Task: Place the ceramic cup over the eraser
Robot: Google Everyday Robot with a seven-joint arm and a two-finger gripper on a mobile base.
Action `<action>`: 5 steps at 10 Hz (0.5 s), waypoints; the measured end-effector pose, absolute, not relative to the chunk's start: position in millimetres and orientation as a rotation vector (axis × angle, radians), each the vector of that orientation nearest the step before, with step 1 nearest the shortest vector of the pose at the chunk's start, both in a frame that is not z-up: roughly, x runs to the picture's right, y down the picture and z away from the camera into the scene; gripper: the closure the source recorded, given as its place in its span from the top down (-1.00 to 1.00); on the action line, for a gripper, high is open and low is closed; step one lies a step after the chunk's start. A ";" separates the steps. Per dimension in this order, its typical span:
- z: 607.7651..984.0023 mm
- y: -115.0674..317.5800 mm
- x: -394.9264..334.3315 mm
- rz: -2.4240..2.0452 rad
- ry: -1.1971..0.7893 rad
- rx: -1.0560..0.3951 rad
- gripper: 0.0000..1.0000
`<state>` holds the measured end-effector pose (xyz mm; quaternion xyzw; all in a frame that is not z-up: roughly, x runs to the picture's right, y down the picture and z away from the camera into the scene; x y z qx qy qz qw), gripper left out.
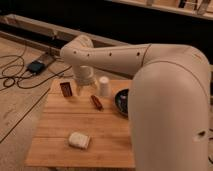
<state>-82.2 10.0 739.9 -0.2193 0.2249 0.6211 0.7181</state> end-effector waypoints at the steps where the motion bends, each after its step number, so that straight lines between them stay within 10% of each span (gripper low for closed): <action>1: 746.9 -2.7 -77.2 1.372 0.497 -0.470 0.30; 5: 781.1 -45.7 -57.9 1.373 0.475 -0.431 0.30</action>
